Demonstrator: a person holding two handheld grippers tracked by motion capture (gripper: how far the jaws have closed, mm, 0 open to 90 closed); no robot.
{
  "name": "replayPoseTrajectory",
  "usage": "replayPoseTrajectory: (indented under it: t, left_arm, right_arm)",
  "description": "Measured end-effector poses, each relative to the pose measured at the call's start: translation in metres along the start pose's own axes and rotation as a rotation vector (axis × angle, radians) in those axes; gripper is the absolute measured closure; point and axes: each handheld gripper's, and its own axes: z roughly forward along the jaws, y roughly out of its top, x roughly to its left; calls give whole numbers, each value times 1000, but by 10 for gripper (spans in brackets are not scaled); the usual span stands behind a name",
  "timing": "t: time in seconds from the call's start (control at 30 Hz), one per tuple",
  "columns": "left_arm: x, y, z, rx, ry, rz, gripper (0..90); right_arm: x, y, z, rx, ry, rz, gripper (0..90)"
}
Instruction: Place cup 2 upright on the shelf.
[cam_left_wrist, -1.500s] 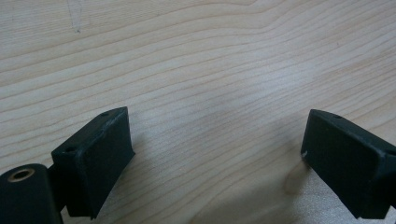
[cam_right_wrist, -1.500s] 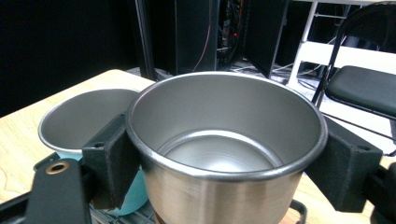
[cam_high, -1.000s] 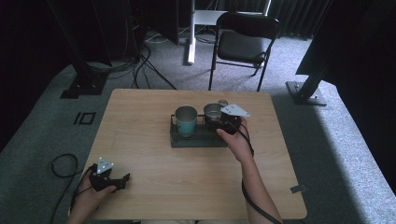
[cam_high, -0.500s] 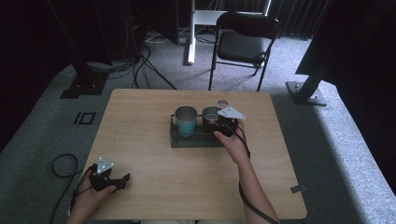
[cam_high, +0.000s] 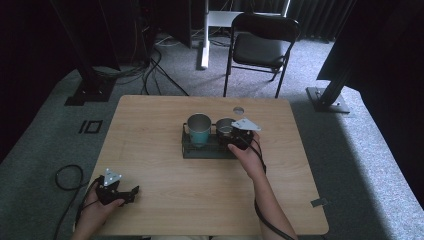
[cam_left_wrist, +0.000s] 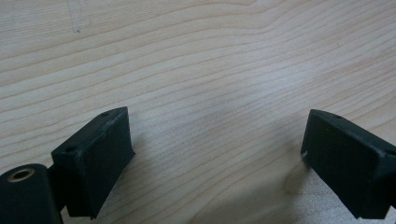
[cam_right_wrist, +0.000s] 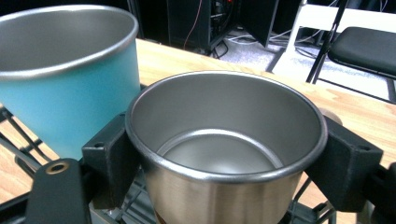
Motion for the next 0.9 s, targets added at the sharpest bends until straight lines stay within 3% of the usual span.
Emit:
replayPoseTrajectory:
  t: [0.53, 0.67, 0.9]
  left_arm:
    - [0, 0, 0, 0, 0, 0, 94]
    - [0, 0, 0, 0, 0, 0, 94]
    - [0, 0, 0, 0, 0, 0, 94]
  right_arm:
    - [-3, -8, -3, 49, 32, 10, 171]
    - [-4, -10, -5, 45, 46, 4, 128]
    - [-6, -14, -10, 34, 57, 1, 127]
